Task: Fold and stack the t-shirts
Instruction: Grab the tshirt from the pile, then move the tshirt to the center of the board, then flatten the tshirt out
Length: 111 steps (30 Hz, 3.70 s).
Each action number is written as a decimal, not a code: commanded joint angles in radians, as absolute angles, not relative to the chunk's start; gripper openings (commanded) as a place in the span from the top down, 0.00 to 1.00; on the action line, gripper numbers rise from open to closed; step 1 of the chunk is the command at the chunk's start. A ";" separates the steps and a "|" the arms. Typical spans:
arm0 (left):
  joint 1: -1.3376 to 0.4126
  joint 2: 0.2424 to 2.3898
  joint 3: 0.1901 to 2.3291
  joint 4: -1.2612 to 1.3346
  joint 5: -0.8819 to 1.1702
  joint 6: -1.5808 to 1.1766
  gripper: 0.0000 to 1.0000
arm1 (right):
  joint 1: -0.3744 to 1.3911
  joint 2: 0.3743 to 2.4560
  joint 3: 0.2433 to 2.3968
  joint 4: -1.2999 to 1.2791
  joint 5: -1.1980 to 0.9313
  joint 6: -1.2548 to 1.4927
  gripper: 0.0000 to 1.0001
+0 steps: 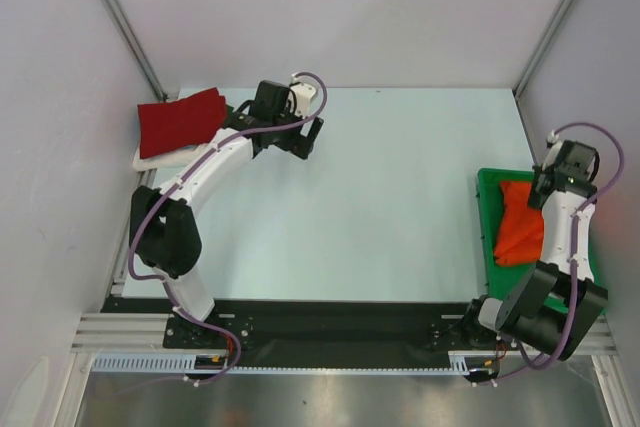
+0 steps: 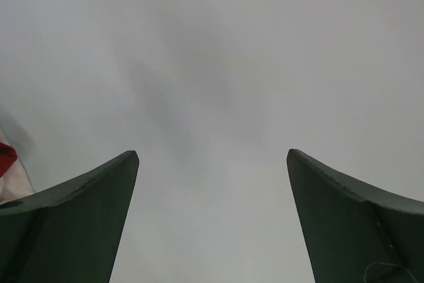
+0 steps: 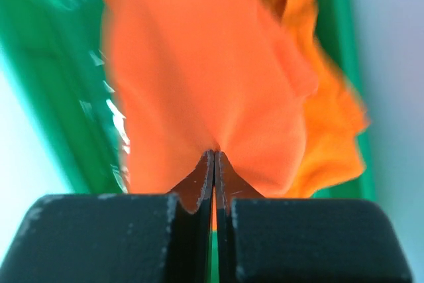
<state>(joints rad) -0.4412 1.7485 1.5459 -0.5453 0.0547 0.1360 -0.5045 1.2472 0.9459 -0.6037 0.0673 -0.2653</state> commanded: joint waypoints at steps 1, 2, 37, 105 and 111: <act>-0.446 1.687 1.551 -0.508 0.003 0.179 0.00 | -0.413 1.186 1.142 -0.580 0.022 -0.279 1.00; -0.446 1.677 1.543 -0.502 -0.042 0.187 0.00 | -0.378 1.180 1.213 -0.568 0.023 -0.288 1.00; -0.382 1.379 1.196 -0.420 -0.143 0.213 0.00 | 0.089 1.368 1.297 -0.235 0.049 -0.396 0.67; -0.486 1.839 1.606 -0.514 -0.216 0.264 0.00 | 0.147 2.138 1.782 -0.779 -0.065 -0.572 0.53; -0.492 1.850 1.618 -0.517 -0.218 0.259 0.00 | 0.150 2.134 1.790 -0.743 -0.026 -0.568 0.72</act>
